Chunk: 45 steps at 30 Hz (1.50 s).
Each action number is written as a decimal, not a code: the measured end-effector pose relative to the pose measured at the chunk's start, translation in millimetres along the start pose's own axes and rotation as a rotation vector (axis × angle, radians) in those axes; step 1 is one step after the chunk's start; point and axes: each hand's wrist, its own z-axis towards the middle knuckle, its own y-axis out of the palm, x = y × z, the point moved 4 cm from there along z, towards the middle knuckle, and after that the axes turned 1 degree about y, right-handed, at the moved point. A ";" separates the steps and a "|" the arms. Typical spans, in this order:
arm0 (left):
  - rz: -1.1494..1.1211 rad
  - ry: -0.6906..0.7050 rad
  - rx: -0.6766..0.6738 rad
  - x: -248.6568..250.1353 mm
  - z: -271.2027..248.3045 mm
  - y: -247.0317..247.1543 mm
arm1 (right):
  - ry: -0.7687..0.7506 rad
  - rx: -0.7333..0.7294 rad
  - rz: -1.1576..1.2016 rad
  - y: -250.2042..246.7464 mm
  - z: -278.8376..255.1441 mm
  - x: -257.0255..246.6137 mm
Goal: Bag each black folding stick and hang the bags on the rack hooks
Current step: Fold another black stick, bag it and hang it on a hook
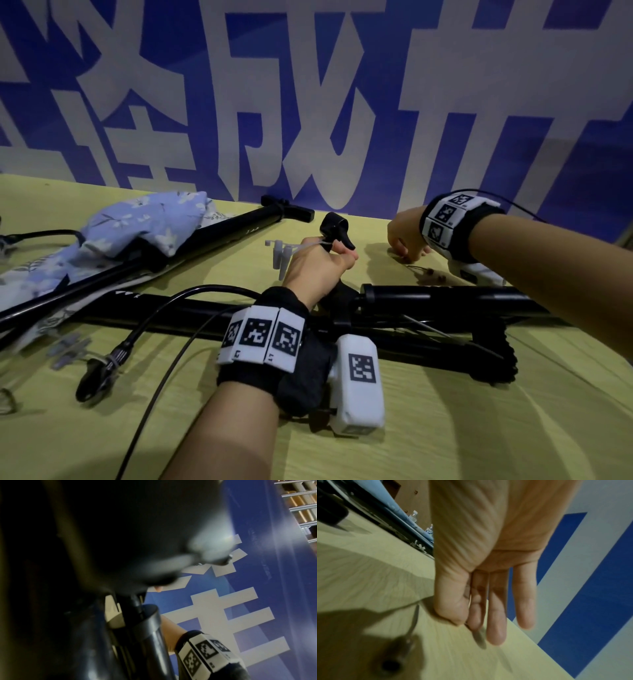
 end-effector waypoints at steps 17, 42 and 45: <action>-0.193 0.063 0.083 10.8 -11.3 -7.8 | 0.127 0.462 1.095 -39.0 -70.2 45.5; -0.376 0.012 -0.114 40.1 -107.1 -33.7 | 0.264 0.621 1.947 35.2 -164.4 -64.8; -0.601 0.014 -0.175 42.6 -117.6 -32.9 | 0.290 0.648 1.955 35.4 -165.8 -66.7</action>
